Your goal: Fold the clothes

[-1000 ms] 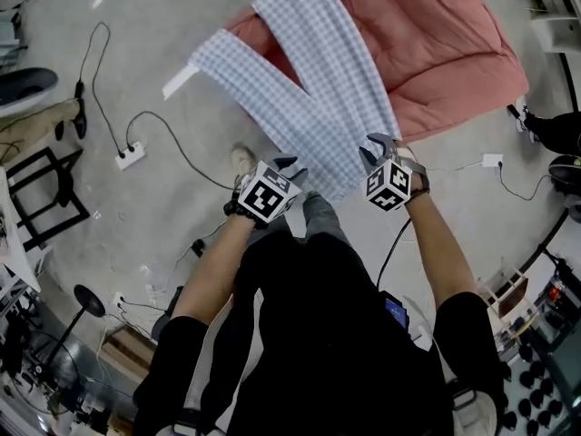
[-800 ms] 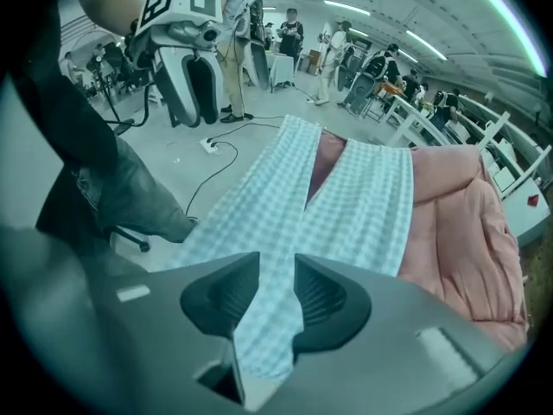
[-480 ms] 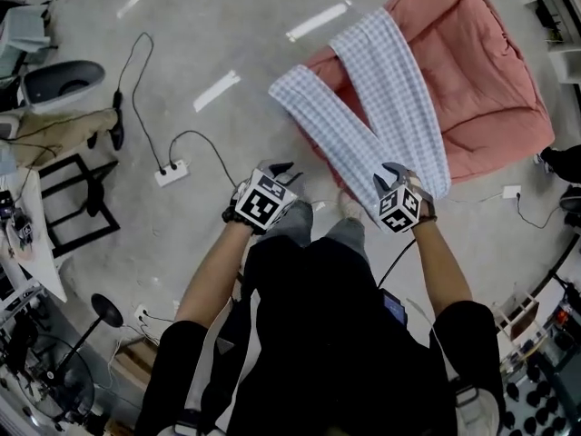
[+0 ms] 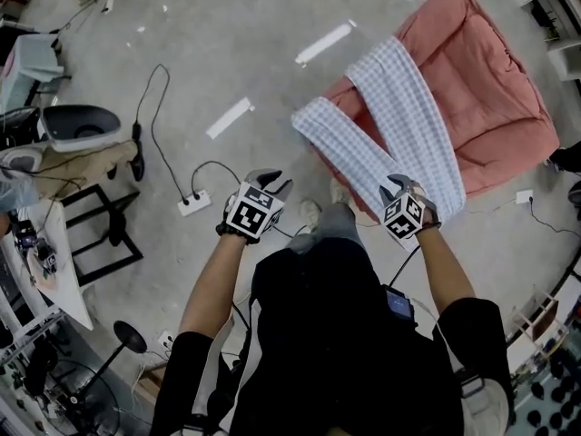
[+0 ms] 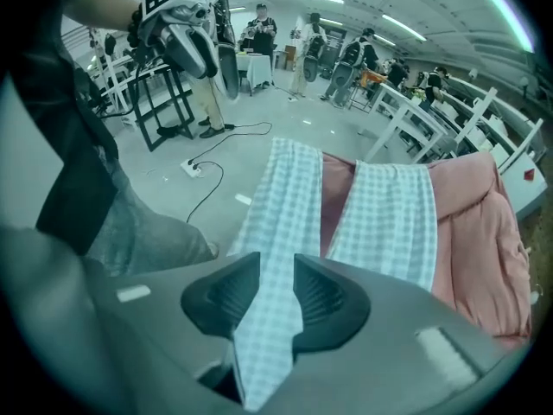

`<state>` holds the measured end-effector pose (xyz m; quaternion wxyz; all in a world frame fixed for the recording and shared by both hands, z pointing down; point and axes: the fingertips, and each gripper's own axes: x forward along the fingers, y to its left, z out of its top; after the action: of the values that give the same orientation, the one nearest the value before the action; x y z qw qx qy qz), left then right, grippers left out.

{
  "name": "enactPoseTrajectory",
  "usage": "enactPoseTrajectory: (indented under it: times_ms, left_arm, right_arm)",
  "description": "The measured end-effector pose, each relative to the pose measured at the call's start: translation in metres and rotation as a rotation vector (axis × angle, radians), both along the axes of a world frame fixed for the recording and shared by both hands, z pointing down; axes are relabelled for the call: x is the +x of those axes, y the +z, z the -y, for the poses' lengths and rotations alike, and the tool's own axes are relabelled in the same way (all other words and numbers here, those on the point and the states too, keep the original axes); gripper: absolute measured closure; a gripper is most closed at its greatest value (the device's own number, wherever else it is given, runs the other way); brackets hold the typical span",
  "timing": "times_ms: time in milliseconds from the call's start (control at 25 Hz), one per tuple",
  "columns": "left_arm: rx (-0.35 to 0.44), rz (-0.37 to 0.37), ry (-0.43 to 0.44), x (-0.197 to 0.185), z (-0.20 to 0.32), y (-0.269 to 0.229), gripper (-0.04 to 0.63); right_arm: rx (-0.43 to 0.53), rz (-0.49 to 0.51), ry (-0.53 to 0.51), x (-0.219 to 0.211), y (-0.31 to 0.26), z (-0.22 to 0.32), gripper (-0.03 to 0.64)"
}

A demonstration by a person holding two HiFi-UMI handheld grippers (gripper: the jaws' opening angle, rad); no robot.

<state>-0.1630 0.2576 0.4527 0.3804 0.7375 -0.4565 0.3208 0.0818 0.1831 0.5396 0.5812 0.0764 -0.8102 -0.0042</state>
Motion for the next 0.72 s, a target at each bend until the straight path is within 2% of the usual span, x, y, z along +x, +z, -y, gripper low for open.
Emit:
enactPoseTrajectory:
  times_ms: [280,480,720]
  left_arm:
    - [-0.005,-0.014,0.075,-0.005,0.065,0.011,0.466]
    - [-0.013,0.015,0.128,-0.009,0.113,0.017,0.466]
    - [0.022,0.061,0.143,-0.042,0.152,0.026,0.466]
  right_arm:
    - [-0.037,-0.002,0.150,0.011,0.008,0.034,0.489]
    - [-0.044,0.017,0.183,0.002,0.006,0.080,0.491]
    - [-0.053,0.036,0.244,-0.017,0.004,0.104,0.494]
